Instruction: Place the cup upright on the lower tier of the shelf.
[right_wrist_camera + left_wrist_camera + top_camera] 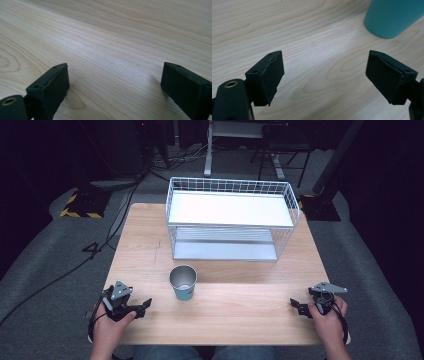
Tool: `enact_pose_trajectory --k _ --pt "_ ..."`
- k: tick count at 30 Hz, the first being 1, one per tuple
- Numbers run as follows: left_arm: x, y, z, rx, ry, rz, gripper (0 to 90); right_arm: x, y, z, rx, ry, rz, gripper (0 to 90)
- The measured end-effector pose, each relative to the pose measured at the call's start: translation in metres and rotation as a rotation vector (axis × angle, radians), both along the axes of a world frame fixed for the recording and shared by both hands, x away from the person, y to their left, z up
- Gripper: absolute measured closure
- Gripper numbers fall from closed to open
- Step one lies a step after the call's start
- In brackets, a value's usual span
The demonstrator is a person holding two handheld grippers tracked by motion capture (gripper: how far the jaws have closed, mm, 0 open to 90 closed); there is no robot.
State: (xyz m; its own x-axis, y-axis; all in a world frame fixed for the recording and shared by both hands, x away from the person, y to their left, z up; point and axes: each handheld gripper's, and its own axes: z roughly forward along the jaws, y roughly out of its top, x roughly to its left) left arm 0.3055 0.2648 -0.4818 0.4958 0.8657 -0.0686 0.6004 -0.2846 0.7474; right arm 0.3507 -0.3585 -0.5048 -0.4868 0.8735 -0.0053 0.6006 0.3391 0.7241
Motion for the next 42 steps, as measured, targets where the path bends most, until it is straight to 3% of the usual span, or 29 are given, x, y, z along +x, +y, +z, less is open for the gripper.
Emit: enact_pose_trajectory --k 11,22,29,42 --pt "-0.009 -0.018 0.018 -0.03 -0.05 -0.061 17.0 0.0 0.0 0.0 0.0 0.0 0.0 8.4" --pt "-0.016 -0.035 0.028 -0.061 -0.071 -0.102 17.0 0.0 0.0 0.0 0.0 0.0 0.0 8.4" --pt "-0.015 -0.051 0.027 -0.101 -0.085 -0.094 16.7 0.0 0.0 0.0 -0.001 -0.002 0.001 8.3" --pt "0.0 -0.078 0.016 -0.102 -0.065 -0.119 16.3 0.0 0.0 0.0 -0.001 -0.003 0.002 8.2"
